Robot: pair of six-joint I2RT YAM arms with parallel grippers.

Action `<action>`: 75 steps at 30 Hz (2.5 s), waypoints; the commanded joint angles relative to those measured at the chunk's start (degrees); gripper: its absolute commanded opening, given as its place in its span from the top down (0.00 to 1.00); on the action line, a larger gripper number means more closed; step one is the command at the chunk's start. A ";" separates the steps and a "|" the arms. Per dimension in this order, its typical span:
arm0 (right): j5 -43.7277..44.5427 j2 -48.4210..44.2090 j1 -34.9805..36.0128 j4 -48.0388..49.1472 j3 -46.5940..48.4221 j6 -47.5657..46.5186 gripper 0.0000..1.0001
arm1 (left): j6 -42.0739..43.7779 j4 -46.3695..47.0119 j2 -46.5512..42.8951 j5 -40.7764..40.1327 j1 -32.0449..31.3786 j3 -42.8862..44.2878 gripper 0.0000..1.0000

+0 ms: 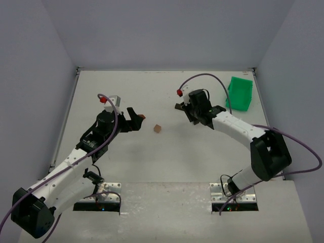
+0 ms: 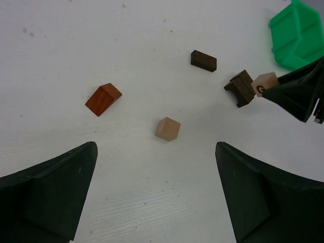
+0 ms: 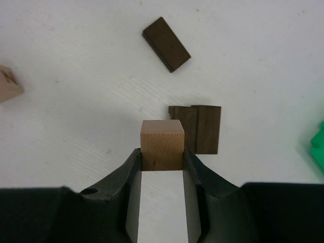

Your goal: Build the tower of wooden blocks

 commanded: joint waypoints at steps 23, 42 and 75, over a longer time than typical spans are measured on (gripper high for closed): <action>-3.61 7.09 -9.75 2.38 3.62 -4.01 0.79 | 0.19 2.31 -1.28 -0.89 0.14 -0.25 0.00; -5.71 9.20 -11.41 3.45 3.37 -5.56 0.76 | 0.19 2.31 -1.80 -0.54 0.14 -0.42 0.00; -6.99 11.28 -12.75 3.50 4.33 -5.12 0.65 | 0.19 2.40 -2.15 -0.26 0.14 -0.60 0.00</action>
